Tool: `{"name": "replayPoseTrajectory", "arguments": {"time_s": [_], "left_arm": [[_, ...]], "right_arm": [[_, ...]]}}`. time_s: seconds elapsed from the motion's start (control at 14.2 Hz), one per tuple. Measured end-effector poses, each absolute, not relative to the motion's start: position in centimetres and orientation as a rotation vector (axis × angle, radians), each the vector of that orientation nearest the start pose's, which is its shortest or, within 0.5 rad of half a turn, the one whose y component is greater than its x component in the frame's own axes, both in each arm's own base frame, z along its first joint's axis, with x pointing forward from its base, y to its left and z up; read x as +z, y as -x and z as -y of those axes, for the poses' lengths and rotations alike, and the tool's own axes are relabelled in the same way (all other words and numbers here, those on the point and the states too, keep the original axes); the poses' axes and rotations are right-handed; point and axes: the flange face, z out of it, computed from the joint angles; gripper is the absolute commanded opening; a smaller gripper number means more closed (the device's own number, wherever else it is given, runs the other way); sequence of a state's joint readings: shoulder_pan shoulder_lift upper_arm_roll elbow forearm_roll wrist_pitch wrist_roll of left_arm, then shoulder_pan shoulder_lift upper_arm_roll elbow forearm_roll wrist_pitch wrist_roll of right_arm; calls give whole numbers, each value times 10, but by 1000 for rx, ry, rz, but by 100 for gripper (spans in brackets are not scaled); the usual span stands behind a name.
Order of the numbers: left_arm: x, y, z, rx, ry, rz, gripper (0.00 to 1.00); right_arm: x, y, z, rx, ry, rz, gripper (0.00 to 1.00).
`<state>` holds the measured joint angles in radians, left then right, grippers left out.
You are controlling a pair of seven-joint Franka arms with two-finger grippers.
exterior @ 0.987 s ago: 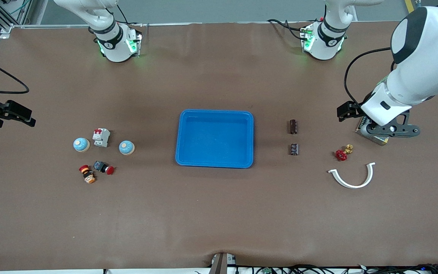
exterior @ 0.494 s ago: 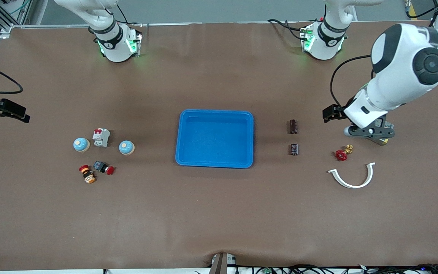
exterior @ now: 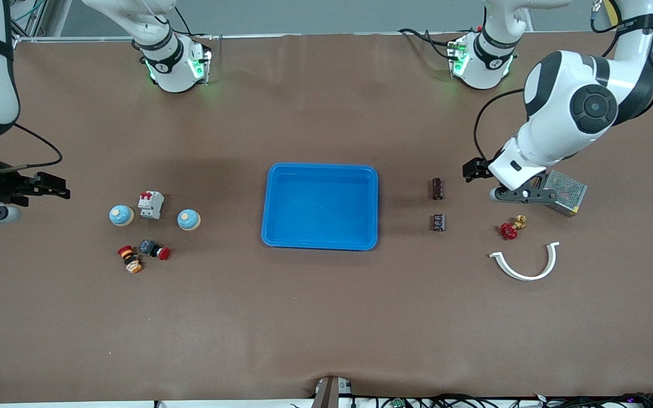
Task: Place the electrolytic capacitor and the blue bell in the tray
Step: 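Move the left gripper over the brown capacitors while the right gripper reaches the blue dome, then grasp a brown capacitor with the left gripper while the right gripper grasps the blue dome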
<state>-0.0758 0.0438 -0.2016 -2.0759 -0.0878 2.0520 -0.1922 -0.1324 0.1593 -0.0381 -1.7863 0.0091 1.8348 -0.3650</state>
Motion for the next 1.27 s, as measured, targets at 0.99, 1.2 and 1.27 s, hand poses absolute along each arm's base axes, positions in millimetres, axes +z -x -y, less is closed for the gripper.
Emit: {"name": "replayPoseTrajectory", "arguments": {"time_s": [0.99,1.2,1.27], "left_arm": [[282,-461,208,44,3212,7,100],[258,-459,214,26,3172,17,100],[250,-459,215,17,3169,19,100]], "right_arm": [[302,-578,121,208,3056,445,100],[280,-567,118,194,3060,448,100],[277,-565,117,199,3058,449,100]]}}
